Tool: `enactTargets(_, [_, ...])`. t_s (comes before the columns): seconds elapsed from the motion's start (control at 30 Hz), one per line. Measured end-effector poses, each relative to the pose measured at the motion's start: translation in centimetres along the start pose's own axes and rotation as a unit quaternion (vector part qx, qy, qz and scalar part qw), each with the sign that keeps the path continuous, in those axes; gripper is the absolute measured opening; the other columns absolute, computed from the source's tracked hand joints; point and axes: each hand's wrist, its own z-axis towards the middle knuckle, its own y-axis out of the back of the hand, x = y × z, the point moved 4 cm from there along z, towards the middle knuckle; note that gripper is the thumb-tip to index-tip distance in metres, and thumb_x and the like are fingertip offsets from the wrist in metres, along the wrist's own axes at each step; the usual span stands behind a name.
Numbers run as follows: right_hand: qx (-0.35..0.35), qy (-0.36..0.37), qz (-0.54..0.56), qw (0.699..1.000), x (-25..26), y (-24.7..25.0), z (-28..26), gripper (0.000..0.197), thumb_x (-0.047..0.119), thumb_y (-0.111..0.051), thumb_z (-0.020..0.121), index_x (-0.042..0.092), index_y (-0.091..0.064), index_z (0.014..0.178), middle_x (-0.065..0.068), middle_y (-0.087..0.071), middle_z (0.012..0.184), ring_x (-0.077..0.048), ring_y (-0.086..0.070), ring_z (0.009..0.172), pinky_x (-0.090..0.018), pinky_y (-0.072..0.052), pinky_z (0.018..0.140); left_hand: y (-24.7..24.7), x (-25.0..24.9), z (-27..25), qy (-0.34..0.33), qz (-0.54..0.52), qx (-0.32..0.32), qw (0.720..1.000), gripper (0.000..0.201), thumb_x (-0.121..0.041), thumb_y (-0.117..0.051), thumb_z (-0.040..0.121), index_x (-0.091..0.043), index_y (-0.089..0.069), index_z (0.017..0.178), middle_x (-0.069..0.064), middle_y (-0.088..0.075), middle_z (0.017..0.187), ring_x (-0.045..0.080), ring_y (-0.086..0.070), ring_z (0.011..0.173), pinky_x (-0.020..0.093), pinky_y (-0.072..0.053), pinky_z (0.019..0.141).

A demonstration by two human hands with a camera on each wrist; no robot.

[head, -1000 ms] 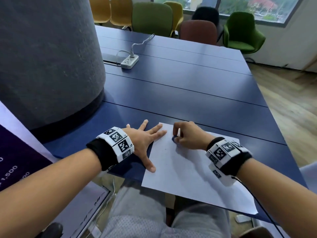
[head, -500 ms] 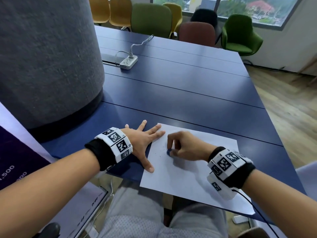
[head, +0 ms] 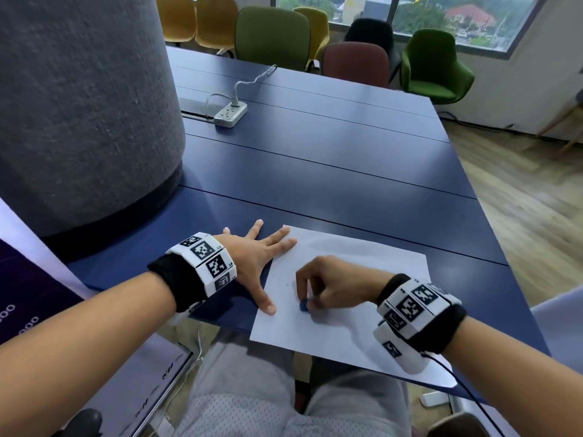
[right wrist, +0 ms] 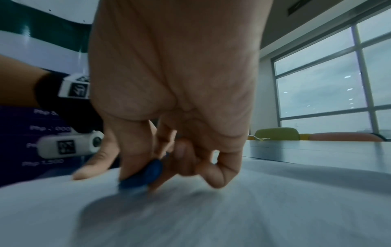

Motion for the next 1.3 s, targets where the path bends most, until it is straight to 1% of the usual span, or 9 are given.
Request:
enactTargets(0.13, [-0.126,-0.029,0.039,0.991,-1.5,1.0,0.7,0.009,0.012,-0.066,0.080,0.019,-0.061,0.081,0.010,-0.053,0.064,-0.006,-0.049,0.056,-0.020,-0.037,0.057,0.0,0.0,-0.1,0.000,-0.004,-0.002,1.000,0.141,-0.078,-0.076,0.051,-0.047,0.023,0.146,-0.031,0.036,0.149,0.025,0.033,0.142,0.077,0.005,0.103])
enactTargets(0.33, [0.022,0.026,0.000,0.999,0.3,-0.9,-0.9,0.011,0.018,-0.070,0.080,0.026,-0.063,0.079,0.009,-0.054,0.064,-0.005,-0.048,0.056,-0.015,-0.039,0.054,-0.1,0.0,0.0,0.002,-0.006,-0.003,1.000,0.141,-0.077,-0.077,0.051,-0.048,0.023,0.147,-0.031,0.035,0.149,0.025,0.033,0.142,0.078,0.006,0.102])
enactTargets(0.5, [-0.106,-0.027,0.026,0.994,-1.2,0.6,0.2,0.007,0.016,-0.067,0.081,0.019,-0.062,0.084,0.009,-0.055,0.067,-0.008,-0.051,0.060,-0.024,-0.041,0.062,0.0,0.0,-0.2,0.003,-0.009,-0.003,1.000,0.141,-0.077,-0.077,0.051,-0.048,0.023,0.147,-0.031,0.035,0.149,0.024,0.034,0.142,0.078,0.006,0.103])
enactTargets(0.57, [-0.078,-0.004,0.034,0.996,-0.8,0.0,-0.3,0.007,0.015,-0.068,0.081,0.018,-0.062,0.083,0.009,-0.054,0.065,-0.007,-0.049,0.057,-0.020,-0.040,0.057,0.0,0.0,-0.2,0.003,-0.011,-0.003,1.000,0.141,-0.076,-0.078,0.051,-0.048,0.022,0.147,-0.031,0.035,0.149,0.024,0.034,0.142,0.078,0.006,0.103])
enactTargets(0.67, [0.018,0.023,0.009,1.000,0.2,-0.8,-1.0,0.008,0.020,-0.071,0.080,0.023,-0.064,0.081,0.010,-0.054,0.065,-0.006,-0.048,0.057,-0.017,-0.041,0.054,0.0,0.0,-0.2,0.003,-0.010,-0.005,1.000,0.142,-0.077,-0.078,0.050,-0.048,0.021,0.147,-0.032,0.035,0.149,0.024,0.034,0.142,0.078,0.006,0.103])
enactTargets(0.83, [-0.099,-0.010,0.027,0.995,-1.0,0.3,-0.3,0.006,0.018,-0.068,0.080,0.019,-0.063,0.084,0.008,-0.057,0.068,-0.008,-0.051,0.059,-0.022,-0.041,0.058,0.1,-0.2,-0.2,0.003,-0.010,-0.001,1.000,0.140,-0.076,-0.077,0.052,-0.047,0.022,0.147,-0.029,0.035,0.150,0.025,0.034,0.142,0.076,0.007,0.103])
enactTargets(1.0, [-0.006,0.003,0.015,1.000,-0.5,-0.4,-1.0,0.008,0.023,-0.071,0.081,0.021,-0.065,0.085,0.010,-0.056,0.067,-0.006,-0.049,0.057,-0.018,-0.040,0.055,0.0,0.0,-0.1,0.003,-0.007,-0.005,1.000,0.141,-0.077,-0.077,0.051,-0.047,0.022,0.147,-0.030,0.035,0.150,0.025,0.034,0.142,0.077,0.007,0.103])
enactTargets(1.2, [-0.141,-0.091,-0.040,0.985,-3.3,3.8,3.2,0.017,0.028,-0.067,0.083,0.019,-0.062,0.098,0.003,-0.058,0.083,-0.020,-0.055,0.084,-0.026,-0.039,0.070,-0.1,0.0,0.0,0.002,-0.009,-0.006,1.000,0.141,-0.078,-0.076,0.050,-0.049,0.022,0.146,-0.031,0.035,0.149,0.023,0.034,0.142,0.077,0.006,0.103])
enactTargets(1.3, [-0.141,-0.071,0.007,0.987,-3.3,3.8,3.0,0.009,0.020,-0.069,0.082,0.016,-0.065,0.089,0.004,-0.060,0.073,-0.011,-0.056,0.067,-0.022,-0.039,0.062,-0.1,0.1,0.0,0.003,-0.008,-0.004,1.000,0.142,-0.078,-0.076,0.050,-0.048,0.024,0.146,-0.031,0.035,0.149,0.024,0.034,0.142,0.077,0.007,0.103])
